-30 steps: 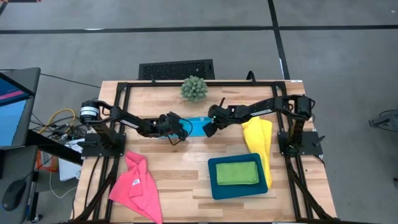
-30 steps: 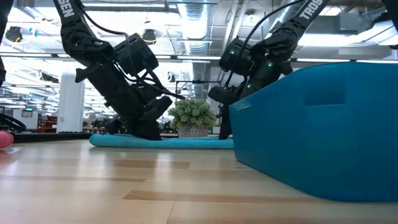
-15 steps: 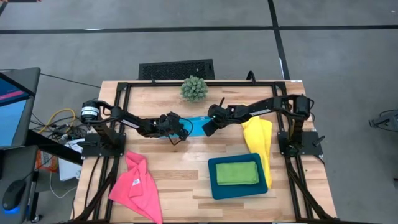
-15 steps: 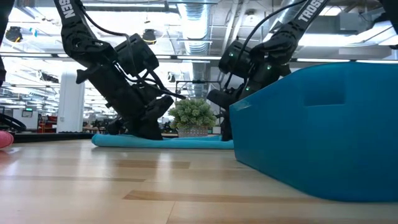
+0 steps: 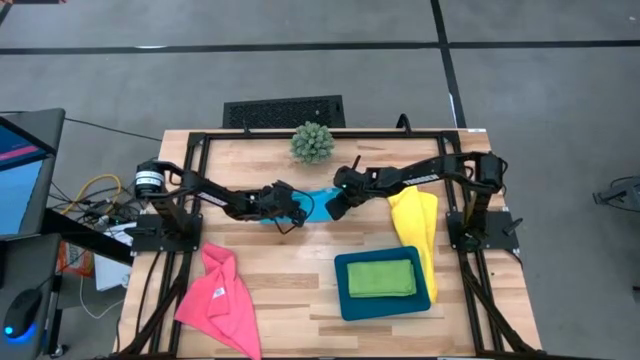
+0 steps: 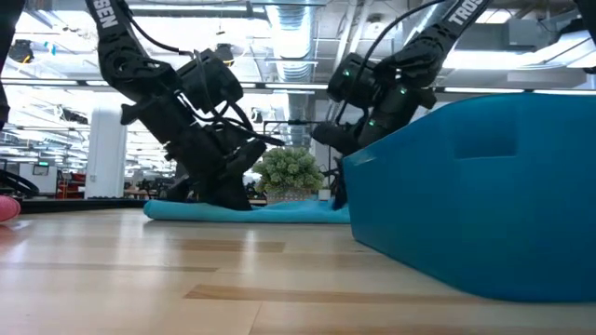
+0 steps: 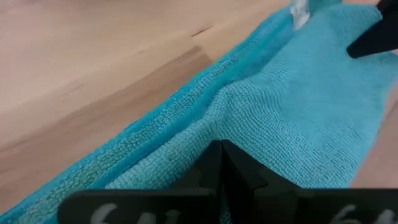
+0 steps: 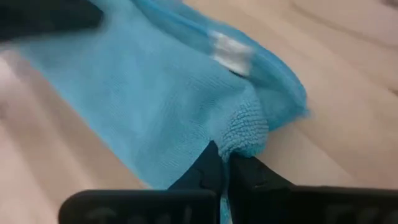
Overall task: Fold microfiber towels
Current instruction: Fold the blue microfiber cloth
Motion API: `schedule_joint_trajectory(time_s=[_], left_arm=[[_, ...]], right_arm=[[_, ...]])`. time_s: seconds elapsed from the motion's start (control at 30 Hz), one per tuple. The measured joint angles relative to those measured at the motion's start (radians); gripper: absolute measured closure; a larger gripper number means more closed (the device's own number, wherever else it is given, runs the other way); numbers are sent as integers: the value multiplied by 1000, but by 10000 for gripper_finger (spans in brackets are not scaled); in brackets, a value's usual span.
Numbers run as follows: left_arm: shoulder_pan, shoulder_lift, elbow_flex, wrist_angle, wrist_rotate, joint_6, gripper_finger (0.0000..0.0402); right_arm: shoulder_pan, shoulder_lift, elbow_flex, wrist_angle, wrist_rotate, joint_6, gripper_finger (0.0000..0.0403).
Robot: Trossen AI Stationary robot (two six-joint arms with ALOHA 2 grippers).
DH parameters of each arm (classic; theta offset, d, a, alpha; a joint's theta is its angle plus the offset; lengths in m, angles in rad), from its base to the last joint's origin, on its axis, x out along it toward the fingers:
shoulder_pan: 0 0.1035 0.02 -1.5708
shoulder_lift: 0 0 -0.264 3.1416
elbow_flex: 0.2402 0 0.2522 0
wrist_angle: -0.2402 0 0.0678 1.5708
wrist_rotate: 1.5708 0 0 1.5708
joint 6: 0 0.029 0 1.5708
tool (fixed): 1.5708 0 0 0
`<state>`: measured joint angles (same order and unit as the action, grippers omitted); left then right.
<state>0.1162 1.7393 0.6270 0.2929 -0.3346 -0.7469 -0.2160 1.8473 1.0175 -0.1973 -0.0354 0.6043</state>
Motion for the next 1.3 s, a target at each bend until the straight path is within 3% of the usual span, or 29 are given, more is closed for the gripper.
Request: schedule_joint_trajectory(time_s=[0.37,0.57,0.83,1.03,1.3], left_arm=[[1,188,195,8,37,83,401],[0,189,248,-61,35,97,401],[1,195,289,-77,49,97,401],[0,173,326,-110,152,95,401],[0,158,405,-323,162,81,402]], right_arm=[[27,-5,19,-83,4,-21,382],[35,-79,17,-216,59,-30,385],[46,-196,18,-213,91,-30,381],[46,-190,19,-225,92,-34,384],[53,-207,20,-202,91,-36,382]])
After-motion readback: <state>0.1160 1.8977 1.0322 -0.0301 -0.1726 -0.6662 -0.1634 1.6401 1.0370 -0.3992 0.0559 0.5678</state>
